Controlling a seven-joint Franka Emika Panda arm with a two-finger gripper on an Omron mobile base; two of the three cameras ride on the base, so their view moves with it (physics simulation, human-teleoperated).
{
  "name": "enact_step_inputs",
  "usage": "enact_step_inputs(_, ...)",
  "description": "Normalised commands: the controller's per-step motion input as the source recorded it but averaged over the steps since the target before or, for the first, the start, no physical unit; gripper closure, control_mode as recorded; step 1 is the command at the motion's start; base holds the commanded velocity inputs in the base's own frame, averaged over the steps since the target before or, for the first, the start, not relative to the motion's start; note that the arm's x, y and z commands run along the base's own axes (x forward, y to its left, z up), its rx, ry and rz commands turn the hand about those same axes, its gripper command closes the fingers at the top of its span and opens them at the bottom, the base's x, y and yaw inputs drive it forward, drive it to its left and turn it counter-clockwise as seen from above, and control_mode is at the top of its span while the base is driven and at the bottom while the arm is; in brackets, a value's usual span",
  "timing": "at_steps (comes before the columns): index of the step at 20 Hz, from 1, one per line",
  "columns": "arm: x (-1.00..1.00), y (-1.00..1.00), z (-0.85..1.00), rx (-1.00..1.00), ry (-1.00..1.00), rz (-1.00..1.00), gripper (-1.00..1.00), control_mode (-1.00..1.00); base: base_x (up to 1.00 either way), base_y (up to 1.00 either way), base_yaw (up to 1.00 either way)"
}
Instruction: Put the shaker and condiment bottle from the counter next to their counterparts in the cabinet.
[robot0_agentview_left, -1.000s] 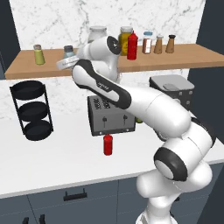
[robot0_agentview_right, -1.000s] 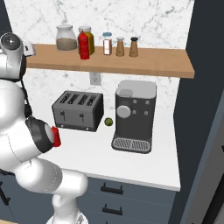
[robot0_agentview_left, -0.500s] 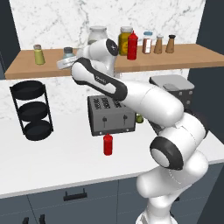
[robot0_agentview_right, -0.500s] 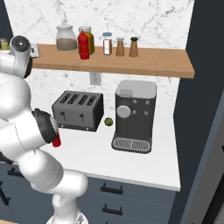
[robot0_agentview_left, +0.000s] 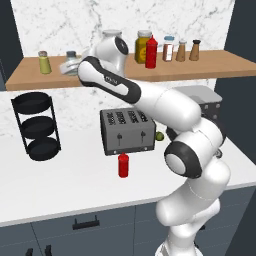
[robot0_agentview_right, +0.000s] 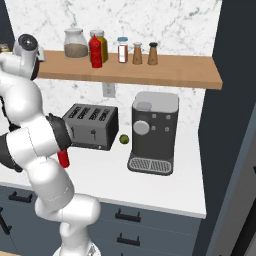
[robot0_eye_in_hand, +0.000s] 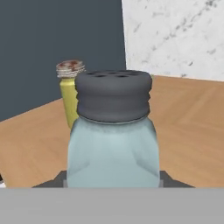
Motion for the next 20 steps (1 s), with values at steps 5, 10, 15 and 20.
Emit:
enact_step_inputs(5,0.00,0.19,-0.10,0.00,0.00,0.11,1.00,-1.00,0.00,0.00,0.00)
enact_step_inputs(10,0.00,0.06,-0.16,0.00,-0.11,0.08,1.00,-1.00,0.00,0.00,0.00)
enact_step_inputs(15,0.11,0.00,-0.20,0.00,-0.18,0.03,1.00,-1.00,0.00,0.00,0.00)
enact_step_inputs(20,0.16,0.03,-0.06,0.03,0.00,0.00,1.00,-1.00,0.00,0.00,0.00)
